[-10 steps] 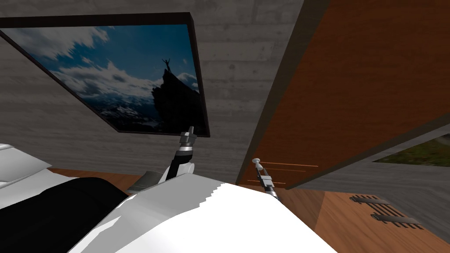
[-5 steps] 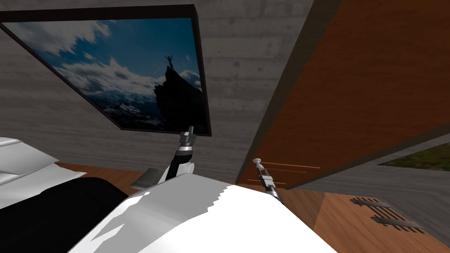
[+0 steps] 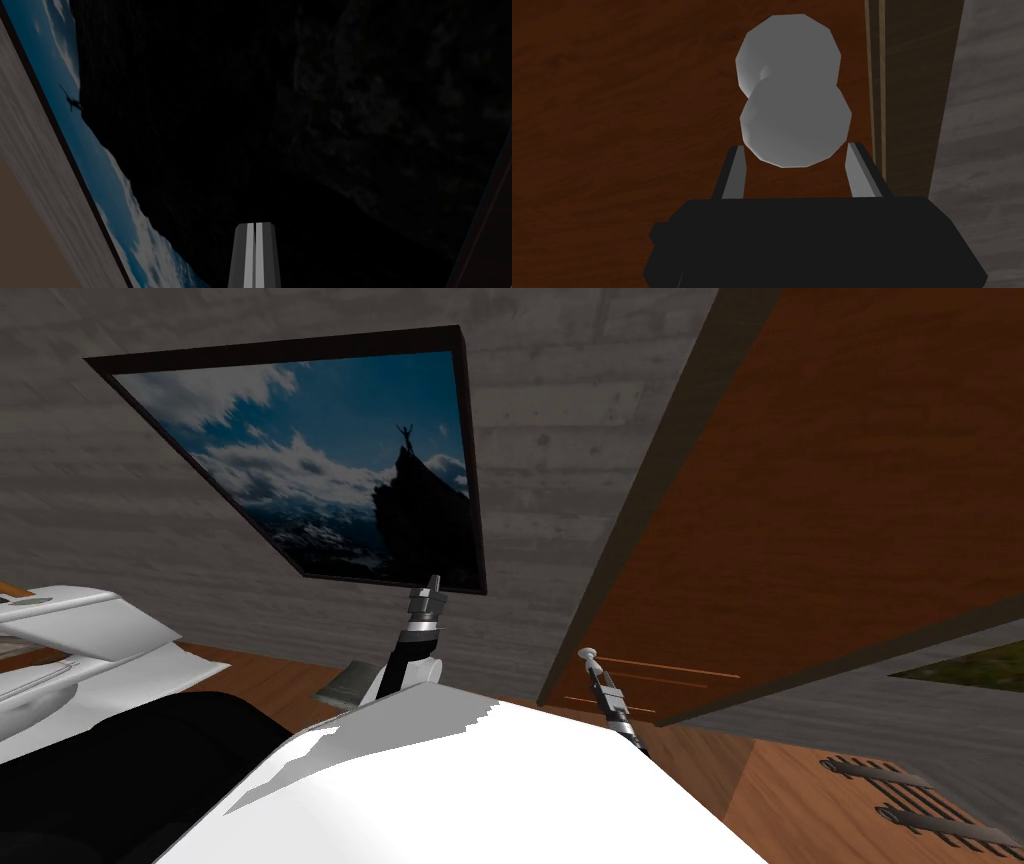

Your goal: Pull the door open

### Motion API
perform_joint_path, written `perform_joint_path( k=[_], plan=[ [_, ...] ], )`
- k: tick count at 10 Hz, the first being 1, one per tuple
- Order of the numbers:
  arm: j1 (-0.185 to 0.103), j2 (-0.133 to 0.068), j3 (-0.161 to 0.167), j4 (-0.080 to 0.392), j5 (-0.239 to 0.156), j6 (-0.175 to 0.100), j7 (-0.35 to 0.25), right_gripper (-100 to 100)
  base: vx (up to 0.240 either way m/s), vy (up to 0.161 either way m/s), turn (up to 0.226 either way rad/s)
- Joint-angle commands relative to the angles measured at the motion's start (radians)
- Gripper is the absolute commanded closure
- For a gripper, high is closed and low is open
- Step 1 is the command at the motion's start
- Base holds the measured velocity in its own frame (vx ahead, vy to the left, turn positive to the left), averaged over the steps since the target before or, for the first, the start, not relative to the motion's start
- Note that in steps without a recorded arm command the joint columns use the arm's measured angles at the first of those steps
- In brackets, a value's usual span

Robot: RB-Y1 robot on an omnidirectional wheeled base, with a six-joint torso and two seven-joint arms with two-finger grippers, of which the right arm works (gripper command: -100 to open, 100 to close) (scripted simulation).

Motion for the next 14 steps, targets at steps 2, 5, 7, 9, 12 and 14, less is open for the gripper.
perform_joint_path(
  k=[2, 5, 7, 9, 12, 14],
  plan=[
    [-0.004, 0.009, 0.011, -0.001, -0.010, 0.010, -0.064, 100, -0.027, -0.010, 0.036],
    [-0.007, 0.009, 0.012, -0.002, -0.030, 0.018, -0.130, 100, -0.031, -0.004, 0.081],
    [-0.009, 0.009, 0.013, -0.003, -0.042, 0.023, -0.168, 100, -0.047, -0.012, 0.074],
    [-0.013, 0.009, 0.014, -0.004, -0.067, 0.033, -0.231, 100, -0.046, -0.014, 0.105],
    [-0.013, 0.009, 0.014, -0.007, -0.067, 0.033, -0.243, 100, -0.014, -0.008, 0.009],
    [-0.017, 0.009, 0.016, -0.006, -0.092, 0.044, -0.309, 100, -0.039, -0.007, 0.095]
  ],
)
